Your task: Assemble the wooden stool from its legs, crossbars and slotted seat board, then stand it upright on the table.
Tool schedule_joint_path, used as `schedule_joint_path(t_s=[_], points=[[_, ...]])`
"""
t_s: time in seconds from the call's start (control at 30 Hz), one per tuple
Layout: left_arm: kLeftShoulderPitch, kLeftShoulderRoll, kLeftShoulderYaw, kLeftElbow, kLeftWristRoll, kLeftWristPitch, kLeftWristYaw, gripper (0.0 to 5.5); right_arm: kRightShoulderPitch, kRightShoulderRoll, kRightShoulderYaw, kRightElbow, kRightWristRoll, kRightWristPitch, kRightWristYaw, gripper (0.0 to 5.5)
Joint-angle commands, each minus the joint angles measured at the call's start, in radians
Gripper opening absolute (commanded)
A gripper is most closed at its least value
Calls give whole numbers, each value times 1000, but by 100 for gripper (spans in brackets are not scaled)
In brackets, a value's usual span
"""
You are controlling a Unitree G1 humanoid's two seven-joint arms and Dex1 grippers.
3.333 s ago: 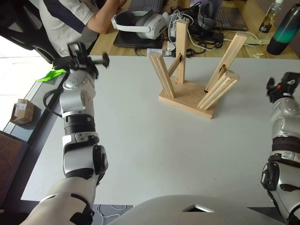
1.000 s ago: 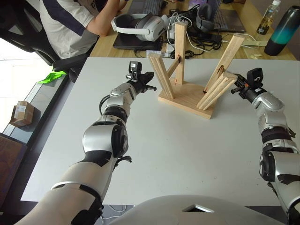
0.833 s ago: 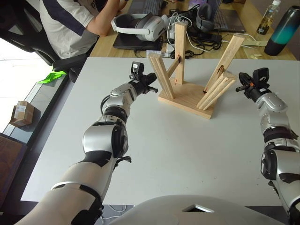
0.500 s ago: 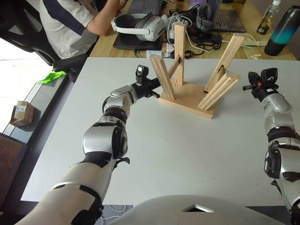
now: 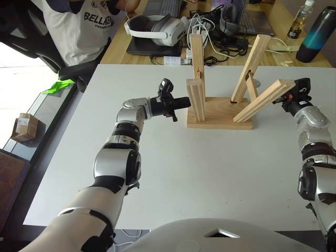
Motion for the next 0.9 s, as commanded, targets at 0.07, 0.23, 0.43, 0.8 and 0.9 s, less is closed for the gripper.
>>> schedule_joint_path(t_s=[0.07, 0.23, 0.43, 0.8, 0.9], points=[[73, 60, 68, -57, 41, -6, 545, 3, 86, -25, 101, 18, -92, 97, 92, 0], [164, 40, 71, -86, 28, 65, 710, 3, 145, -36, 135, 23, -124, 112, 134, 0], [173, 28, 25, 26, 30, 125, 611, 3, 156, -42, 201, 38, -164, 99, 227, 0], [123, 9, 66, 69, -85, 138, 382, 3, 130, 4, 173, 59, -102, 62, 313, 0], [110, 8, 47, 85, -77, 175, 325, 3, 120, 6, 170, 80, -103, 66, 305, 0]])
